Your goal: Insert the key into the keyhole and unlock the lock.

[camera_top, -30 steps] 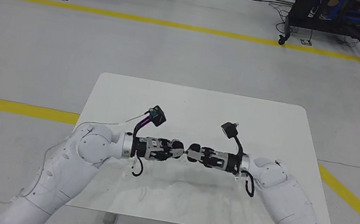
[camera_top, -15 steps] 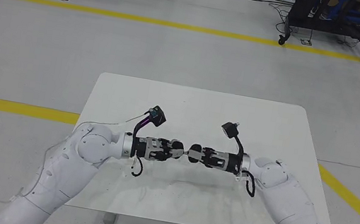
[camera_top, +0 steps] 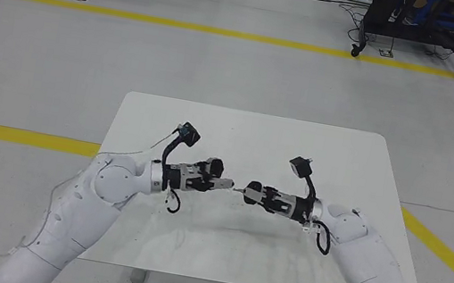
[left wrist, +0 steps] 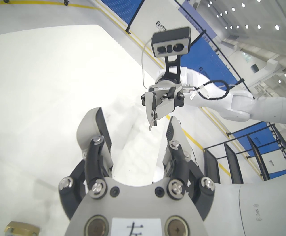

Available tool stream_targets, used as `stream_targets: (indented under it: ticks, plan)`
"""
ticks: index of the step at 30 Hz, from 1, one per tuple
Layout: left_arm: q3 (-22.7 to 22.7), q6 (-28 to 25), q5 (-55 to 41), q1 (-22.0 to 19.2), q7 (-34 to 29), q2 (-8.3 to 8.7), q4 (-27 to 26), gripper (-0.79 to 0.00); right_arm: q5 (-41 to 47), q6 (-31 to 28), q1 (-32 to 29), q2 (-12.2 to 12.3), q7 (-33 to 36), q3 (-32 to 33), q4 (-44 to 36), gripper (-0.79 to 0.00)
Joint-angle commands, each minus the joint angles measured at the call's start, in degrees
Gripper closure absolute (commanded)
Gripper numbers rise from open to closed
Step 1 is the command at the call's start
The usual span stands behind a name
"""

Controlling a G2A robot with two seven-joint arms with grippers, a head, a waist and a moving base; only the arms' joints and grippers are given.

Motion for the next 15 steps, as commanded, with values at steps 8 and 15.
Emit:
stream_targets:
  ticks: [8,15]
  plan:
    - [-13.2,14.3,30.3,12.7,1.6,3.86,-21.2,-0.785,0.1,-3.8,-3.8,1.3,-4.2,4.6,-0.7,0.000]
    - [-10.3,26.0,55.5,21.0,-8.3,4.76,-33.4,-0.785,0.1,-3.8,-3.8,1.3,-4.2,4.6,-0.7,0.000]
